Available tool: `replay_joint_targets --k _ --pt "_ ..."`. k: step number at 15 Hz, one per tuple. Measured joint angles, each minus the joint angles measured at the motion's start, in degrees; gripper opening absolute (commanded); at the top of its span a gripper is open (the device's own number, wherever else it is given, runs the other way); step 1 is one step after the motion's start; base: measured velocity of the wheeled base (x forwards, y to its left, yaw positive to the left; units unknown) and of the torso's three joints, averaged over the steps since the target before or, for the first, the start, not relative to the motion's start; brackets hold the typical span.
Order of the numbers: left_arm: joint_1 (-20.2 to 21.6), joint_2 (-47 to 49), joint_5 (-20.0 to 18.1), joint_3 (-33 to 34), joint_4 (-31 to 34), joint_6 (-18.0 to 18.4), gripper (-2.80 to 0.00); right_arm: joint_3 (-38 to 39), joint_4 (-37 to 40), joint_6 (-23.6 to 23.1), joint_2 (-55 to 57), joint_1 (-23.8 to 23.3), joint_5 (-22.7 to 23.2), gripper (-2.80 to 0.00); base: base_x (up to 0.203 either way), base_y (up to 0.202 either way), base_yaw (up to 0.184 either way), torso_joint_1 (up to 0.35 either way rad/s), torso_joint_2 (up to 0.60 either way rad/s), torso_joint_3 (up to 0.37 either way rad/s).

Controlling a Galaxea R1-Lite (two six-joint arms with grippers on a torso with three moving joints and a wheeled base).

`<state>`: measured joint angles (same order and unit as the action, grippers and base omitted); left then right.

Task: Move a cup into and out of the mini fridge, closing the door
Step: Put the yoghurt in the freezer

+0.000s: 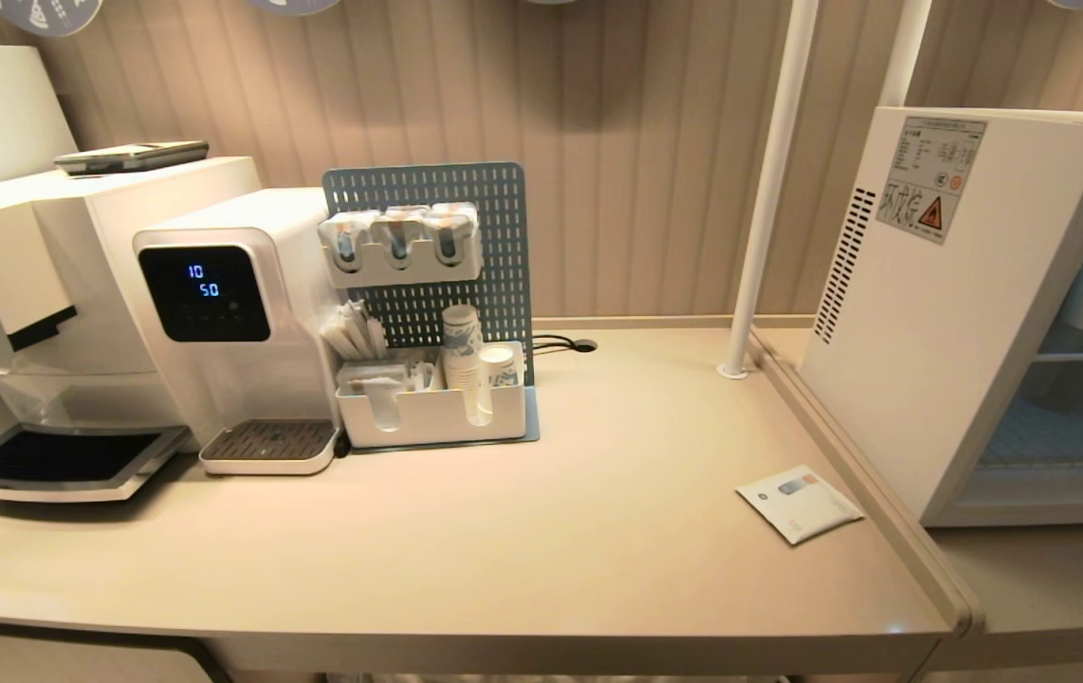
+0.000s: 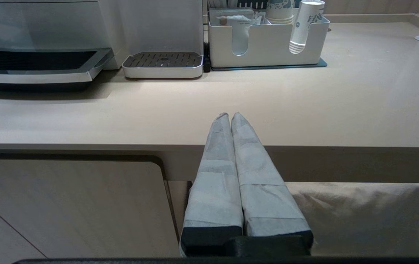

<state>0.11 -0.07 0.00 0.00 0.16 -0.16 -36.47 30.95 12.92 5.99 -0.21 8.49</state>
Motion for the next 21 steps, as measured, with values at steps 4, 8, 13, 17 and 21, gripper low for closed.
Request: replay_joint_targets --k 4,8,13,17,21 --pt "0.1 0.0 0.0 0.0 0.0 0.0 -2.80 18.1 -15.7 -3.9 -5.1 0.3 -6.5 -2.80 0.000 0.000 0.000 0.000 0.00 0.000" --pt "0.0 0.0 0.0 0.0 0.0 0.0 -2.80 34.8 -31.0 -12.6 -5.9 0.4 -8.1 -2.80 0.000 0.000 0.000 0.000 0.00 0.000" --pt "0.0 0.0 0.0 0.0 0.0 0.0 -2.80 36.4 -30.6 -12.7 -5.9 0.4 -8.8 -2.80 0.000 0.000 0.000 0.000 0.00 0.000" --pt "0.0 0.0 0.0 0.0 0.0 0.0 -2.80 36.5 -30.6 -12.7 -5.9 0.4 -8.8 -2.80 0.000 0.000 0.000 0.000 0.00 0.000" --pt "0.0 0.0 0.0 0.0 0.0 0.0 -2.80 36.5 -30.6 -12.6 -5.9 0.4 -8.8 -2.80 0.000 0.000 0.000 0.000 0.00 0.000"
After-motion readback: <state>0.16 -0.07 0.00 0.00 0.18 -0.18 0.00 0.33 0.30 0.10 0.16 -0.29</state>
